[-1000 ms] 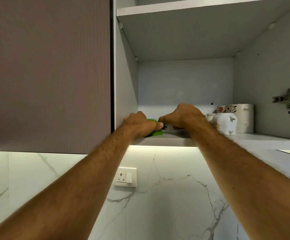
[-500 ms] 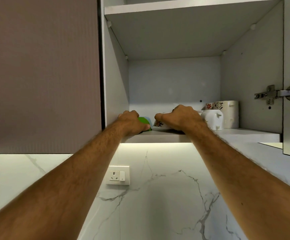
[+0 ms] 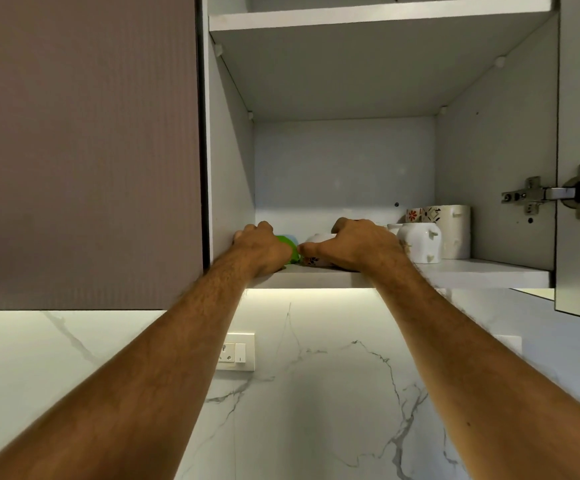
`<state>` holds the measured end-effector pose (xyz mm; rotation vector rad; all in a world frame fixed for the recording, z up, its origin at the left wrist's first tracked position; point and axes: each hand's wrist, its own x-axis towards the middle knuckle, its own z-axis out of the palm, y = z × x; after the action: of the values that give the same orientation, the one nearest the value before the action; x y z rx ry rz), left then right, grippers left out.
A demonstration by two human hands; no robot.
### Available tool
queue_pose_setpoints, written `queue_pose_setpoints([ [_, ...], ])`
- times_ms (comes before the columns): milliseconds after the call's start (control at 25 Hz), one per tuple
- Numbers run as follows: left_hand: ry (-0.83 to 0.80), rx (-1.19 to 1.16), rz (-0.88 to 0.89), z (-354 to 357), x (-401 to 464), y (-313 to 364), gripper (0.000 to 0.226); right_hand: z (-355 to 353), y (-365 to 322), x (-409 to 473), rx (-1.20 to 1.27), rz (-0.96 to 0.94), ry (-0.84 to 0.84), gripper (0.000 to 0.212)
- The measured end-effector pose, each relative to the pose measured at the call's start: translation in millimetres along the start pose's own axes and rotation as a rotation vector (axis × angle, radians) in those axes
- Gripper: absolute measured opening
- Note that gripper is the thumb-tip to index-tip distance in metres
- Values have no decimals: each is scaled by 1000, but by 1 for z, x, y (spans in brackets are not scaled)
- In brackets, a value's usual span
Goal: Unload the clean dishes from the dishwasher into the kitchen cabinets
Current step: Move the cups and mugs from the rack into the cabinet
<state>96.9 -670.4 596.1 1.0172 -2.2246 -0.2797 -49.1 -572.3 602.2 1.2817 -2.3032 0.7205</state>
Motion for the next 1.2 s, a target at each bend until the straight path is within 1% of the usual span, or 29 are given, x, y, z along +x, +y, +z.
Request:
queue_pose_setpoints([
  [120,-8,11,29,0,-1,-1,66,-2,0,-2,6,-13,-12,86],
  [240,22,-14,51,0,-3,-1,70,-1,1,-3,19,-3,-26,85],
  [320,45,-10,70,1,-5,-1,71,-1,1,-3,4,10,-19,87],
  [440,77,-24,99,1,-7,-2,74,-1,-1,-3,-20,56,-18,96],
  [560,129,-24,126,4,-7,-3,72,2,-3,-3,-7,91,74,104],
  [640,169,-25,150,7,-8,-3,67,1,-4,-4,-1,84,160,102],
  [720,211,-44,158,7,-8,-2,61,-4,-6,-9,-5,50,278,89],
  [840,265,-44,148,3,-12,-1,58,-14,-7,-26,-64,-48,489,54],
  [920,290,-45,173,2,-18,1,55,-17,-3,-46,-110,-85,580,44],
  [1040,364,-112,256,-1,-27,1,49,-17,12,-87,-204,-153,604,38],
  [1080,426,-144,324,-1,-32,1,47,-17,18,-103,-226,-163,590,38],
  [1160,566,-203,517,5,-51,3,44,-15,31,-135,-232,-136,553,36],
  [1200,598,-223,605,11,-67,7,42,-13,36,-150,-231,-104,528,35],
])
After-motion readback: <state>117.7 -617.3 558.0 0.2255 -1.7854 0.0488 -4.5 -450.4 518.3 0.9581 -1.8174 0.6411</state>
